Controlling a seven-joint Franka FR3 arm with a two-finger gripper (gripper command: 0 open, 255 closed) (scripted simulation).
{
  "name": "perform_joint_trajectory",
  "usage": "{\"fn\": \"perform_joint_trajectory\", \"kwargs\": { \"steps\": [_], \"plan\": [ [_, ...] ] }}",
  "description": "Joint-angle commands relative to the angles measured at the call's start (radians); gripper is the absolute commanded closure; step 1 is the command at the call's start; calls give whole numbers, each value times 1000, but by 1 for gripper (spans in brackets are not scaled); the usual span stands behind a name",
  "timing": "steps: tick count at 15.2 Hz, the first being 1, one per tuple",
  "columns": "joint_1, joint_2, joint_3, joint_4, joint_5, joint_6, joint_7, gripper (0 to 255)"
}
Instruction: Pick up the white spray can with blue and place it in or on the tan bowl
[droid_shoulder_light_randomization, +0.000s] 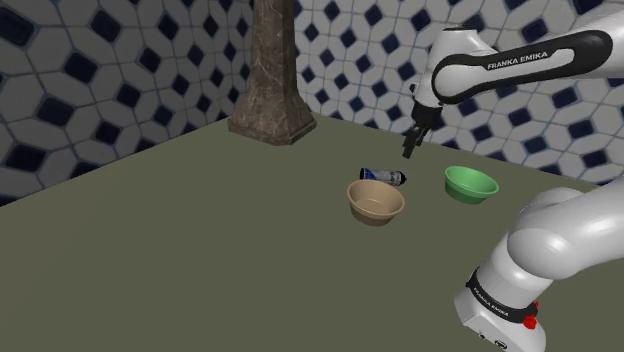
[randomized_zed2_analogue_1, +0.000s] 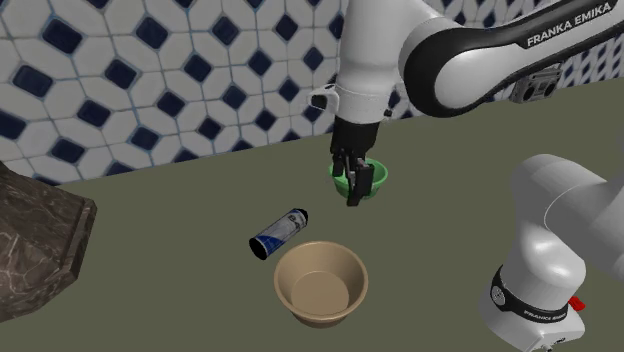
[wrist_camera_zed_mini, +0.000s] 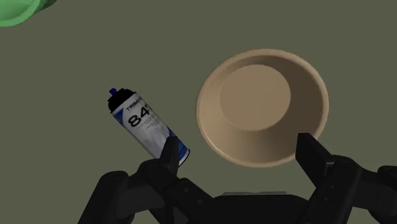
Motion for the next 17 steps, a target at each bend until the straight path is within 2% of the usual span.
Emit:
{"fn": "perform_joint_trajectory", "kwargs": {
  "steps": [1,5,9,13,17],
  "plan": [
    [4,68,-39,1,-16,78,-60,0],
    [16,210,-118,17,-27,220,-185,0],
    [40,374,-191,61,7,355,-330,0],
    [65,555,-246,129,110,471,-511,0],
    [50,743,-243,223,274,555,-727,0]
  ]
}}
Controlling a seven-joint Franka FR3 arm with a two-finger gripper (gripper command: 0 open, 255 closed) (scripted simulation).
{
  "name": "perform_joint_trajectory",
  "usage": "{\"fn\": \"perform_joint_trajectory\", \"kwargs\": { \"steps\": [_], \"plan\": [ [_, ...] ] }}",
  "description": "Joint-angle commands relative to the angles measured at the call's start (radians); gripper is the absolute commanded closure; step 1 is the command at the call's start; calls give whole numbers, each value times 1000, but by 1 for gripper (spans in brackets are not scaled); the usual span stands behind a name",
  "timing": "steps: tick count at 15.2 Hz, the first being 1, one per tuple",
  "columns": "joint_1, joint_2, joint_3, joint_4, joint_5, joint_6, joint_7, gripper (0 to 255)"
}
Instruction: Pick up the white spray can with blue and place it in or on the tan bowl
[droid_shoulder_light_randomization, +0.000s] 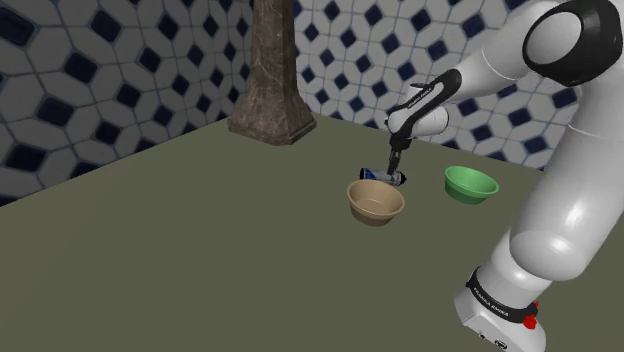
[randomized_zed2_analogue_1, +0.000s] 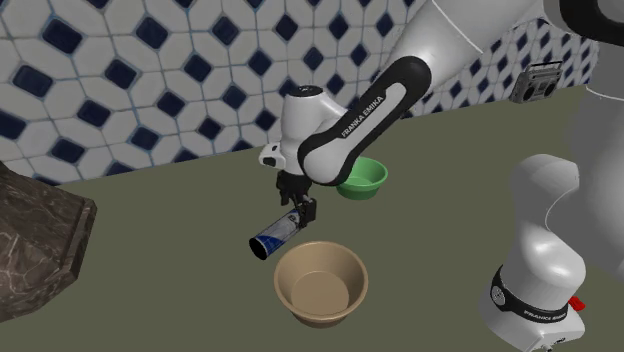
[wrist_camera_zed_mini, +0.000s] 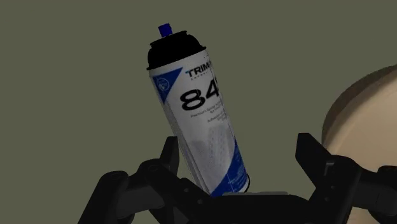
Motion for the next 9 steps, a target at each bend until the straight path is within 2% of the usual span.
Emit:
{"fn": "perform_joint_trajectory", "kwargs": {
  "steps": [1,3,9],
  "plan": [
    [-21,91,17,53,84,33,-112,0],
    [-60,179,54,113,154,57,-207,0],
    [-96,250,94,130,205,107,-245,0]
  ]
}}
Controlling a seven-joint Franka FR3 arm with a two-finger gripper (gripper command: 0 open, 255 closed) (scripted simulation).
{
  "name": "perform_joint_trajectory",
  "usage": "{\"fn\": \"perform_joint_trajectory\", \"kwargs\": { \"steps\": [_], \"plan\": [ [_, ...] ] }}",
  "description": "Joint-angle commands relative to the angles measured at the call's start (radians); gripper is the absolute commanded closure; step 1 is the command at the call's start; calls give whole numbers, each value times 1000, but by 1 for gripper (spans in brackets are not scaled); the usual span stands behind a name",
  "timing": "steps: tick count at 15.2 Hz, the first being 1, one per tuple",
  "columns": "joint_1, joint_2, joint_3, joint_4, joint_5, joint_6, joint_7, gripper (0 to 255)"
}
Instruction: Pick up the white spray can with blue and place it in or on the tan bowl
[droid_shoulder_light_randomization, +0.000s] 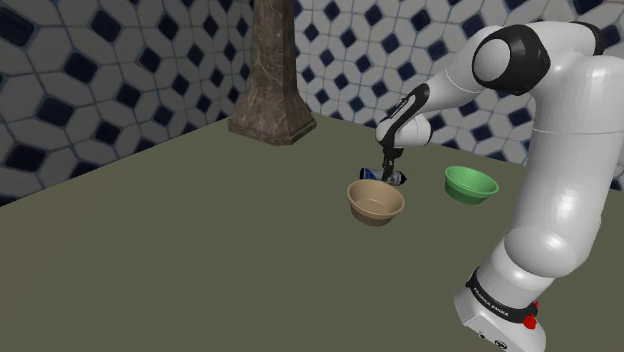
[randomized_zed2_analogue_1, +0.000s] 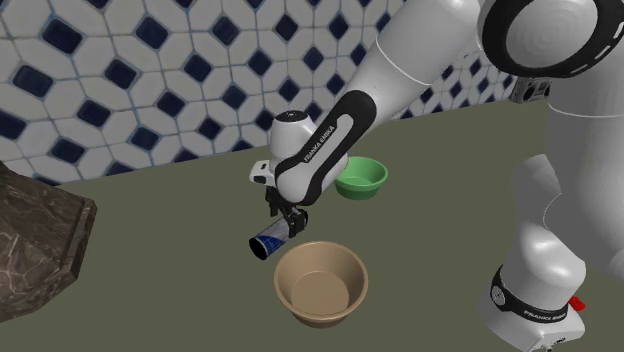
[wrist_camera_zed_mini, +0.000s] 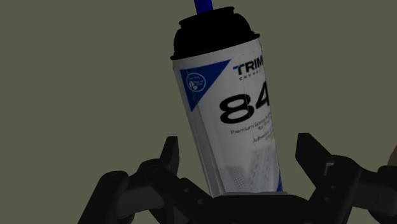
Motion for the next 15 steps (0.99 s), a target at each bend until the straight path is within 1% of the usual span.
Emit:
{"fn": "perform_joint_trajectory", "kwargs": {
  "steps": [1,2,10,11,15],
  "plan": [
    [-12,29,15,10,21,18,-14,0],
    [-22,51,27,16,36,33,-25,0],
    [-22,51,27,16,35,33,-24,0],
    [-22,51,27,16,35,33,-24,255],
    [-22,51,27,17,35,33,-24,255]
  ]
}}
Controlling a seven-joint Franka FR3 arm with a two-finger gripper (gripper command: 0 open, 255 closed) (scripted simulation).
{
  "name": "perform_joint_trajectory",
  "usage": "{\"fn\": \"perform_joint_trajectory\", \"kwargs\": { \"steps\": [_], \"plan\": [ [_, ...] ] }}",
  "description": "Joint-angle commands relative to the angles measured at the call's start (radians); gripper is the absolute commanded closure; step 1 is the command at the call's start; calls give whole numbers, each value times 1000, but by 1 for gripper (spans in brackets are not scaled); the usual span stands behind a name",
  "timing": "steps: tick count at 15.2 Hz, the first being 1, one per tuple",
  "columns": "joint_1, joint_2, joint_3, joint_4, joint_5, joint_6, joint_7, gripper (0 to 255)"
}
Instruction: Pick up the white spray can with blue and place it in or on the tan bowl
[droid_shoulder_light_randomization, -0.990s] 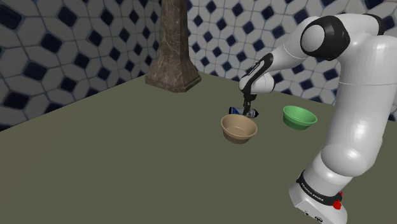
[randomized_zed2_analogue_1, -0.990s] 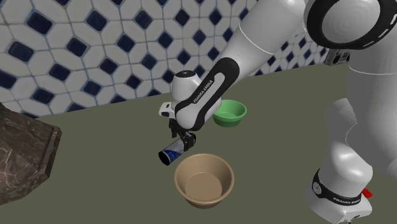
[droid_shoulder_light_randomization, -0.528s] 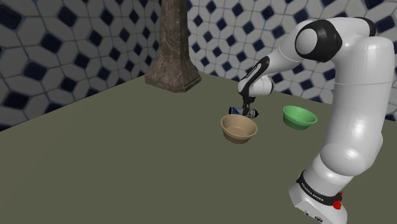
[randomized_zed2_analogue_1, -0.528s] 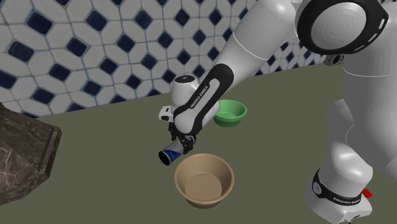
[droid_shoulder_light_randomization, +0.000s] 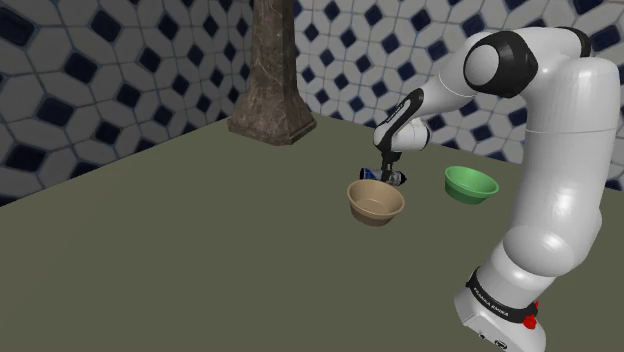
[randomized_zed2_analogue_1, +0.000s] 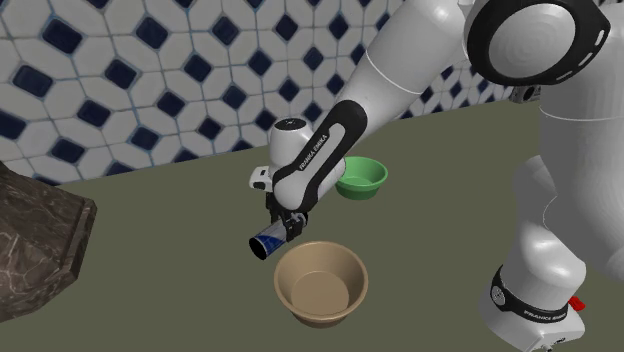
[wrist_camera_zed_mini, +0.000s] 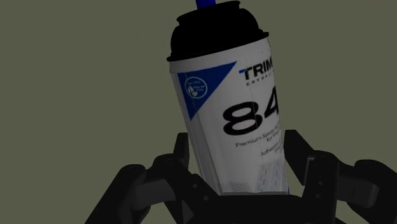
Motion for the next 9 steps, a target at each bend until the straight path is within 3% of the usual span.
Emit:
{"fn": "perform_joint_trajectory", "kwargs": {
  "steps": [1,9],
  "plan": [
    [0,0,0,0,0,0,0,255],
    [22,-48,-28,-3,-35,-43,24,255]
  ]
}}
